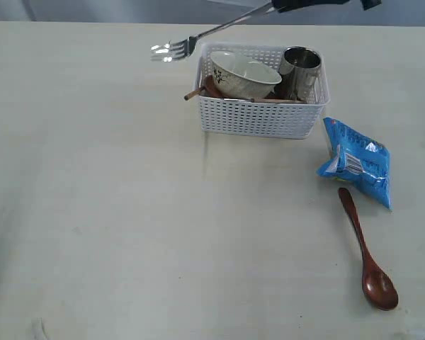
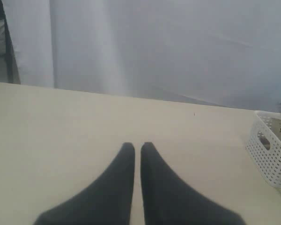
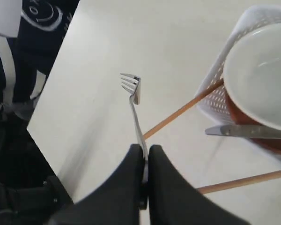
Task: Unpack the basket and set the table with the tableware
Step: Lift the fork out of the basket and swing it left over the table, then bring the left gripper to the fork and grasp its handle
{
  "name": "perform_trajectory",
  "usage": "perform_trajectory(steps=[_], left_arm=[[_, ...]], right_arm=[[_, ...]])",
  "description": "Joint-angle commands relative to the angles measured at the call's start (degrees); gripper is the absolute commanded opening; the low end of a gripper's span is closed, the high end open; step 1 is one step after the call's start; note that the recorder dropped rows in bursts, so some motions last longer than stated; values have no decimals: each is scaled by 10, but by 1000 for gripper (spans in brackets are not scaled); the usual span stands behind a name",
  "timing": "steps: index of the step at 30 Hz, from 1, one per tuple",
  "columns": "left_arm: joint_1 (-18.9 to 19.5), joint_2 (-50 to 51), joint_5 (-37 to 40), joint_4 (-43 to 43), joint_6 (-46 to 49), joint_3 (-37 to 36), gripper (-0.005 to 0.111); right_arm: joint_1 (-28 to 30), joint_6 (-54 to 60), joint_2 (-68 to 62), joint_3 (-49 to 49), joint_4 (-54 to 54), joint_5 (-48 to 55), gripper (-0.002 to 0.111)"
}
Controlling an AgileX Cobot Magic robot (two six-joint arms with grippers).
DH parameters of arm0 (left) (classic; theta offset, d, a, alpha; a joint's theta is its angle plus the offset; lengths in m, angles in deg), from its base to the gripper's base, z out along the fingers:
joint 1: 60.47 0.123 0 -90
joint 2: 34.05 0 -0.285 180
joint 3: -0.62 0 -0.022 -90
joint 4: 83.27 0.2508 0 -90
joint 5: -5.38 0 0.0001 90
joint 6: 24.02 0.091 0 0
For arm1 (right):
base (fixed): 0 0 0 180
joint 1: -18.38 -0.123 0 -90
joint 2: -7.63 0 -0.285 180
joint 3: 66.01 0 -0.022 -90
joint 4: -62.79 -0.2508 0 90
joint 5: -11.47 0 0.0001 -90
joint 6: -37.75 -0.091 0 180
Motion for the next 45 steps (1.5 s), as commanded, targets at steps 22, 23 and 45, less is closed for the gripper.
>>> perform_trajectory(steps=[22,23,45], left_arm=[[3,-2,-2,32,41,-2,5],[3,-2,-3,32,41,-2,5],[3,-2,-413,-138,-139,-2,5]], right_arm=[[-127,-60,4,2,85,3,-1],[-127,-60,4,2,86,3,-1],[-197,-33,-49,2,94,3,-1]])
